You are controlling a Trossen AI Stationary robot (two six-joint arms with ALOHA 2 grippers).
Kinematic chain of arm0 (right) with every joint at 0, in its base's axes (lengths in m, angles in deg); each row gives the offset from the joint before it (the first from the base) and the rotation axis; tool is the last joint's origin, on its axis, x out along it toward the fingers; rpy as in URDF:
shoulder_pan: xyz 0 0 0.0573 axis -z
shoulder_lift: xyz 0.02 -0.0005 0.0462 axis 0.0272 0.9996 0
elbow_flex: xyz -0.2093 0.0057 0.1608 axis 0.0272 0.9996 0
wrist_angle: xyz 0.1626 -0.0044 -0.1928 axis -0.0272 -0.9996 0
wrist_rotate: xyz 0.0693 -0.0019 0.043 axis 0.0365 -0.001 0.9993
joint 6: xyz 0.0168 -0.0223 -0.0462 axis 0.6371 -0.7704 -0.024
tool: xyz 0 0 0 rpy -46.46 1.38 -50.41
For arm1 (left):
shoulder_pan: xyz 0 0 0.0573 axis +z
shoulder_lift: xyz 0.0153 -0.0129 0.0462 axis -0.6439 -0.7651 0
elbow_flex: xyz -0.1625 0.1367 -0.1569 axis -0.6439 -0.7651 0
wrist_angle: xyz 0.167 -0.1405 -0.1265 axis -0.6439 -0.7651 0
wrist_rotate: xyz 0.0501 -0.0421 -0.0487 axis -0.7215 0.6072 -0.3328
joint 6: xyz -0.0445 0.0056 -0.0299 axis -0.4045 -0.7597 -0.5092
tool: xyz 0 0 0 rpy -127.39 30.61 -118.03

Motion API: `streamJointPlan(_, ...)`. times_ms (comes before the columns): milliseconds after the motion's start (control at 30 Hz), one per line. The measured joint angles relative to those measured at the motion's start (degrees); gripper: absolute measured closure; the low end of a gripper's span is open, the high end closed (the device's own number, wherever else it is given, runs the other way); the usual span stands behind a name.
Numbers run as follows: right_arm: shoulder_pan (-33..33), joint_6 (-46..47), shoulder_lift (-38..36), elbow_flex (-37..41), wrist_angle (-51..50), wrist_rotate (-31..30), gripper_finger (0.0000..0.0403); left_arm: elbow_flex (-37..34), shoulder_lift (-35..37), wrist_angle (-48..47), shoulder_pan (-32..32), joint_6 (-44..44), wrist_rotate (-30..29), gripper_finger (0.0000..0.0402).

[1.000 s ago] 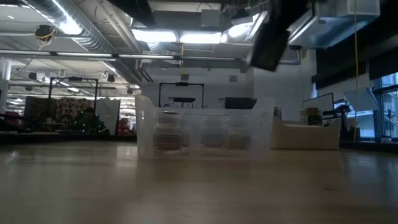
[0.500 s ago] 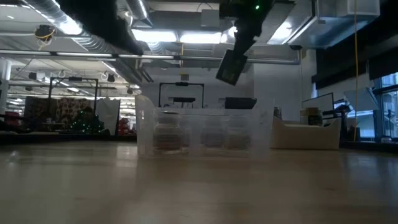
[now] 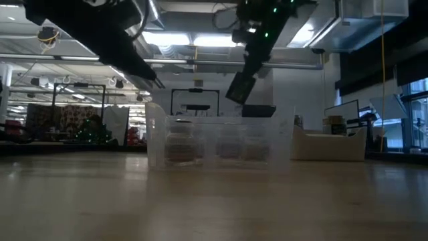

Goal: Sort spices by type
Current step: Put the black seasoning bottle into the top transparent bin

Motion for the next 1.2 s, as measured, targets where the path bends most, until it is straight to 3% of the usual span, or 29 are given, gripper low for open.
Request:
streamJointPlan(167, 3.46, -2.68, 4.66, -0.02, 4.49, 3.47, 0.0271, 0.00, -0.30, 1.83, 2.85, 2.33, -0.05, 0.0196)
streamJointPlan(733, 8.43, -7.48, 18.42, 0.00, 7.72, 2.47, 0.0269, 0.00, -0.39, 2.51, 9.24, 2.90, -0.02, 0.0196)
streamJointPlan(1200, 8.29, -6.77, 18.39, -0.02, 9.58, 2.50, 0.0199, 0.02, -0.39, 2.57, 9.66, 3.22, 0.05, 0.0196)
